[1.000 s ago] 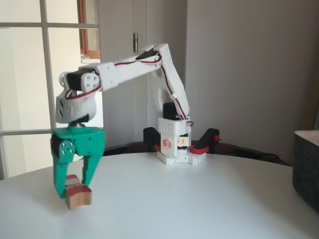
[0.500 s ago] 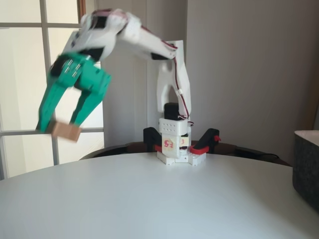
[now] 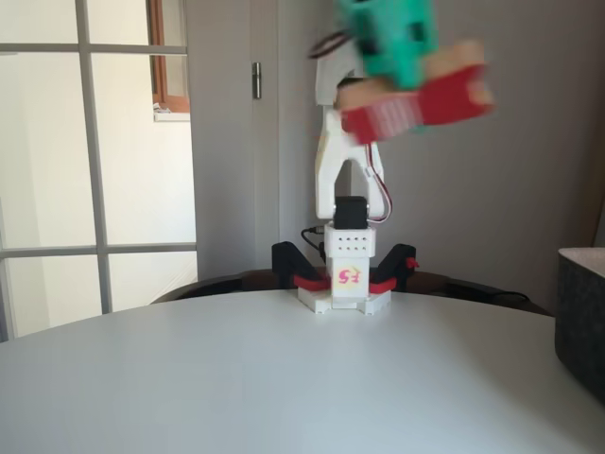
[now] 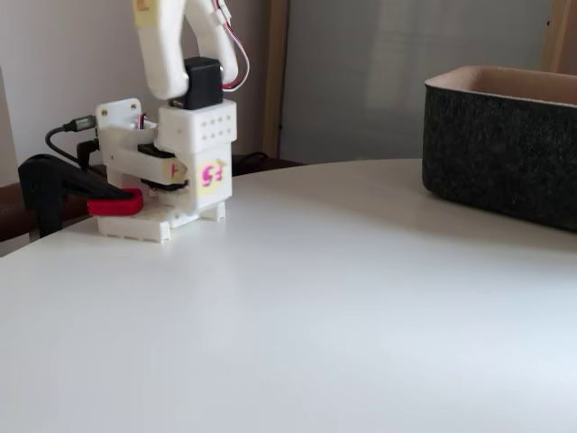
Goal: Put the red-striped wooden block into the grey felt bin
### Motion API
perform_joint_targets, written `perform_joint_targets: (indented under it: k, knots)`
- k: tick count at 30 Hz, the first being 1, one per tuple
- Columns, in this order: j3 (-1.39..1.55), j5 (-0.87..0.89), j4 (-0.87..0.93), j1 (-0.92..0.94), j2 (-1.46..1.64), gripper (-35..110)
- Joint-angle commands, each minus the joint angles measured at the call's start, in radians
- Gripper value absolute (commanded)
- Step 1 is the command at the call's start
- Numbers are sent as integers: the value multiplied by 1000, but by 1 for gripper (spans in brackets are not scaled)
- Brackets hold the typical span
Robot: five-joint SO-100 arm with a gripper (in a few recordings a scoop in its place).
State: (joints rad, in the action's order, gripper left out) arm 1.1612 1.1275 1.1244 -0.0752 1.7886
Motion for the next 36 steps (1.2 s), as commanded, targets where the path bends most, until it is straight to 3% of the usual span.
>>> perform_joint_targets:
  k: [1, 11, 17, 22, 29, 36]
  knots:
    - [-25, -44, -44, -164, 37, 2]
    - [-25, -405, -89, -549, -196, 0]
    - [-26, -517, -169, -611, -356, 2]
    - [-23, -523, -173, -611, -408, 13]
    - [-28, -505, -38, -637, -322, 21]
    - [-20, -472, 282, -615, -54, 21]
